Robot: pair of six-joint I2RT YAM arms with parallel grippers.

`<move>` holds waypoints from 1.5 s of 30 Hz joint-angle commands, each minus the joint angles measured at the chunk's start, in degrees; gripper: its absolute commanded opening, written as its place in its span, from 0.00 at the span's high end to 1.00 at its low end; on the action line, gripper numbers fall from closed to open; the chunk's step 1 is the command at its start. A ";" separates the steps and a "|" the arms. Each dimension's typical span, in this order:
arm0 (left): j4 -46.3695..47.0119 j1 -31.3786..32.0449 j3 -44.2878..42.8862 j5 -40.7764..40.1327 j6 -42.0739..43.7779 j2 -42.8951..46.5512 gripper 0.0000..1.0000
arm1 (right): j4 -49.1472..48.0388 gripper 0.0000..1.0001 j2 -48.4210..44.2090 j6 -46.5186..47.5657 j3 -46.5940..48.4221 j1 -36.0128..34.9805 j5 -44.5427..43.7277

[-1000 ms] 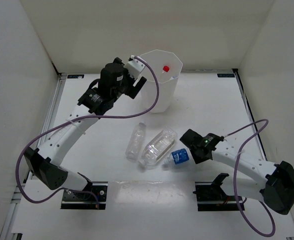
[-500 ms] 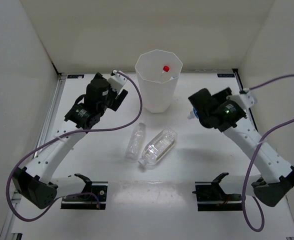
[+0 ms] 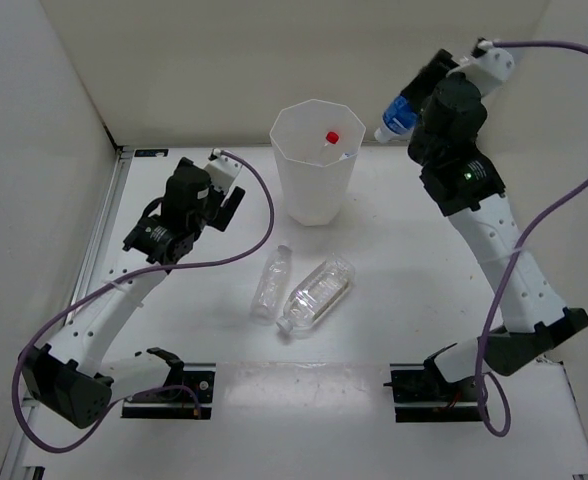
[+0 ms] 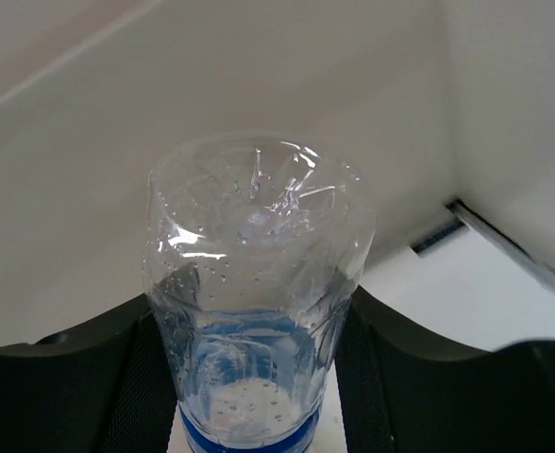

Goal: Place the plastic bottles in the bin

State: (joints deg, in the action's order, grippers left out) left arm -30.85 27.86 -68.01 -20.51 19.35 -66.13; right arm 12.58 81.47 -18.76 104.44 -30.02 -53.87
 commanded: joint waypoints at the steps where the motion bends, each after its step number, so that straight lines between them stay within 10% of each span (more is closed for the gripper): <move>1: -0.87 -1.05 0.60 1.17 -0.90 2.50 0.00 | -15.24 0.99 5.87 17.70 8.90 0.84 20.35; 12: -1.40 -3.42 1.12 3.37 -2.04 2.50 0.00 | -12.86 0.99 19.86 28.61 15.68 0.31 49.27; 20: -1.40 -5.62 2.35 4.60 -3.18 2.50 0.00 | -7.84 0.95 21.10 27.38 11.57 0.31 52.37; 23: -1.93 -5.62 2.88 5.13 -3.18 2.50 0.00 | -4.94 0.61 21.10 26.15 10.35 0.31 54.66; 25: -1.93 -5.62 2.88 6.62 -3.18 2.50 0.00 | -3.53 0.20 21.10 25.44 10.34 0.31 54.66; 30: -5.17 -4.40 2.88 9.43 -1.26 1.97 0.00 | -1.77 0.00 19.87 25.44 10.87 -0.21 54.66; 45: -13.97 5.45 5.97 30.36 -12.75 -12.34 0.00 | 9.81 0.00 -5.49 5.52 -9.14 -4.17 19.87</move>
State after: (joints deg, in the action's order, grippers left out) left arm -43.46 32.99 -61.01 6.52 12.88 -73.47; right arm 16.51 82.06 -3.09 100.31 -34.48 -20.75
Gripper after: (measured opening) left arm 0.993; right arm 0.996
